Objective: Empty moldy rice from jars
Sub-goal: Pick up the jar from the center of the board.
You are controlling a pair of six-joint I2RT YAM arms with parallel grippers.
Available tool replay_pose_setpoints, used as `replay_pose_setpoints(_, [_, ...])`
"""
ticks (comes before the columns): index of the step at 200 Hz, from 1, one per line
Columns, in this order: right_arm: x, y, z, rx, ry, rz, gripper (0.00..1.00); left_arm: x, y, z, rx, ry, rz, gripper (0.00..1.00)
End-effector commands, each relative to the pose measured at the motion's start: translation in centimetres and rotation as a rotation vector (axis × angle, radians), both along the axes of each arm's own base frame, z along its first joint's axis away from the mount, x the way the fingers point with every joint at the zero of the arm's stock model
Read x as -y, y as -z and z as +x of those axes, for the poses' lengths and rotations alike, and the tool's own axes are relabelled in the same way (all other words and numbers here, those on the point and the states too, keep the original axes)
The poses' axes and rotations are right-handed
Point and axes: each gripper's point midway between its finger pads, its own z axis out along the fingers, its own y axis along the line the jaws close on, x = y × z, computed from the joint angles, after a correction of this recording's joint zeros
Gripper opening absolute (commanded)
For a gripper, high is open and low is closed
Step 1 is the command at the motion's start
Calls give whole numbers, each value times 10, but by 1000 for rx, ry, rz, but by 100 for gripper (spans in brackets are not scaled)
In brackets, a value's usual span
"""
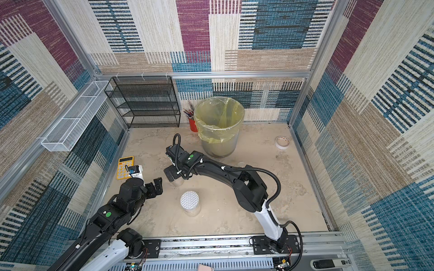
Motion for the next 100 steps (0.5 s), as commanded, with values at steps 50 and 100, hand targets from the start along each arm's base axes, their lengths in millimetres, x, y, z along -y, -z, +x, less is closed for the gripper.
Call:
replay_pose_setpoints(50, [-4, 18, 2, 2, 16, -61, 87, 2, 3, 0, 8, 0, -38, 99])
replay_pose_setpoints(100, [-7, 21, 2, -6, 15, -70, 70, 3, 5, 1, 4, 5, -40, 99])
